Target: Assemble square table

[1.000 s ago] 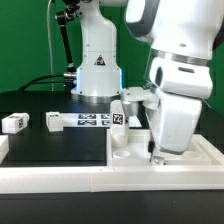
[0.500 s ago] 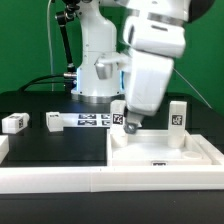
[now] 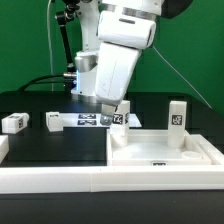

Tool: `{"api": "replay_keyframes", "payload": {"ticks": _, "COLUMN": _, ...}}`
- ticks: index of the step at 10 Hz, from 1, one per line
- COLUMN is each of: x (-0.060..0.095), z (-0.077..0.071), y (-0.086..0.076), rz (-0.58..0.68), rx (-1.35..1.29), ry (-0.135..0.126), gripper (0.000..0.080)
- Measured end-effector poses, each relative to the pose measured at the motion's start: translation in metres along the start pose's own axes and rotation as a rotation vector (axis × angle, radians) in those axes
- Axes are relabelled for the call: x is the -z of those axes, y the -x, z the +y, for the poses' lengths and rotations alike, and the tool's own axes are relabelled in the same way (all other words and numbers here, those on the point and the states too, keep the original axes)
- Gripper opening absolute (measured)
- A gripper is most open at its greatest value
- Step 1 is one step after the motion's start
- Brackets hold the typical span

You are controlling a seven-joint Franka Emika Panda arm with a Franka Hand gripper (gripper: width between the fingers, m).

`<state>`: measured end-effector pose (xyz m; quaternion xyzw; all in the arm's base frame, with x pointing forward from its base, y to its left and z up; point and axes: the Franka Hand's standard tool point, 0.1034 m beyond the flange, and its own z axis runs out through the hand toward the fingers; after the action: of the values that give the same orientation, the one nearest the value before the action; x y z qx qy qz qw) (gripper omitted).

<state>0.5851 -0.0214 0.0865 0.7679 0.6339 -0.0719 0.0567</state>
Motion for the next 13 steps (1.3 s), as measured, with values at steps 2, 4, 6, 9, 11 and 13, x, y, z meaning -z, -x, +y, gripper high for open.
{"api": "replay_keyframes", "payload": {"ticks": 2, "x": -0.007, "z": -0.004, "y": 0.016, "rz": 0.002, "rx": -0.173, "ry": -0.019, "gripper": 0.0649}}
{"api": "replay_keyframes", "payload": {"ticks": 4, "x": -0.018, "z": -0.004, "y": 0.054, "rz": -0.015, "rx": -0.335, "ry": -0.04, "gripper": 0.0649}}
{"api": "replay_keyframes", "payload": {"ticks": 6, "x": -0.019, "z": -0.007, "y": 0.059, "rz": -0.027, "rx": -0.487, "ry": -0.054, "gripper": 0.0649}}
{"api": "replay_keyframes", "payload": {"ticks": 9, "x": -0.02, "z": -0.007, "y": 0.058, "rz": -0.031, "rx": -0.641, "ry": -0.054, "gripper": 0.0649}}
{"api": "replay_keyframes", "payload": {"ticks": 11, "x": -0.025, "z": -0.022, "y": 0.061, "rz": -0.036, "rx": -0.748, "ry": -0.079, "gripper": 0.0649}}
{"api": "replay_keyframes", "payload": {"ticks": 13, "x": -0.031, "z": -0.053, "y": 0.067, "rz": -0.047, "rx": -0.774, "ry": -0.13, "gripper": 0.0649}}
